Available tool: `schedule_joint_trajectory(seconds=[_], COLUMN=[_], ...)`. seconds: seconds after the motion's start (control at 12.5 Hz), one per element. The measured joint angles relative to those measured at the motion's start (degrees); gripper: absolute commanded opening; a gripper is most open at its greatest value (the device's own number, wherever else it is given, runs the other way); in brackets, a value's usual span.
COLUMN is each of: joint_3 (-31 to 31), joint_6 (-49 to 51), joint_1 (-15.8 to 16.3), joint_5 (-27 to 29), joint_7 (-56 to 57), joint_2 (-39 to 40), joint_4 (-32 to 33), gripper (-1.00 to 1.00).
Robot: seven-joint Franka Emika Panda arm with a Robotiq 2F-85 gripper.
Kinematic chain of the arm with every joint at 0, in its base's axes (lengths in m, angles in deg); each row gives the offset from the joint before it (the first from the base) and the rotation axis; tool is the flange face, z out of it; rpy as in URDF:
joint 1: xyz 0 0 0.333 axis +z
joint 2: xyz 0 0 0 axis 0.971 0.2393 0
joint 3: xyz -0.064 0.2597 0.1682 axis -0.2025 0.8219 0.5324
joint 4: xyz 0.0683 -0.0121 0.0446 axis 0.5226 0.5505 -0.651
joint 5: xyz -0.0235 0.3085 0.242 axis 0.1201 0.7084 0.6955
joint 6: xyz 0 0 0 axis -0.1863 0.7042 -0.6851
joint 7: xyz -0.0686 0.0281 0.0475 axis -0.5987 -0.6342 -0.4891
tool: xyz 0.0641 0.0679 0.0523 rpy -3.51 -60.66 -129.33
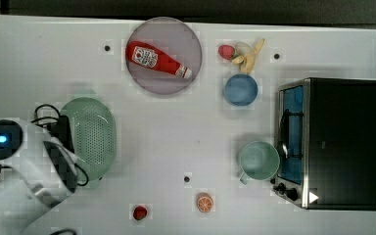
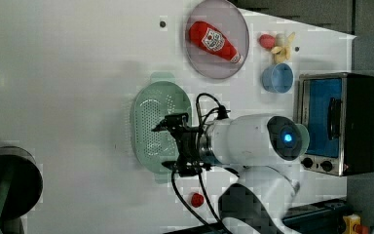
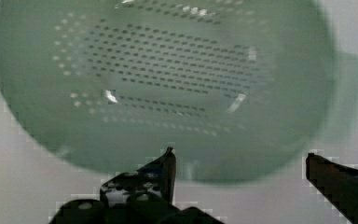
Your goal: Drag strainer left to right.
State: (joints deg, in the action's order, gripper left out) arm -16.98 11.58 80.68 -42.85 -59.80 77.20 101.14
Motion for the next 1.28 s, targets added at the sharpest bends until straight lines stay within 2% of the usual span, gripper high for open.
schedule_joint_trajectory(seconds=[0.24,0.4,0.56,0.88,1.2,1.28], joint_3=[-1.3,-4.5,-8.2,-11.8,-13.4,-14.6], joint_6=[-8.5,-13.6,-14.7,-16.4,-15.7,-15.9], joint_1=[-0.2,1.0,1.6,0.6,1.5,2.5], joint_5=[-0.4,-1.8,-1.3,-3.4,-3.6,-2.8], joint_7=[-0.8,-0.8,-0.8,-1.1,-1.2,-1.2], joint_2=[4.6,9.0,10.8,11.9,11.3,10.8], joint_4=[3.8,2.7,3.6,3.6,5.3,5.7], gripper=[1.0,1.0,1.0,1.0,1.0,1.0])
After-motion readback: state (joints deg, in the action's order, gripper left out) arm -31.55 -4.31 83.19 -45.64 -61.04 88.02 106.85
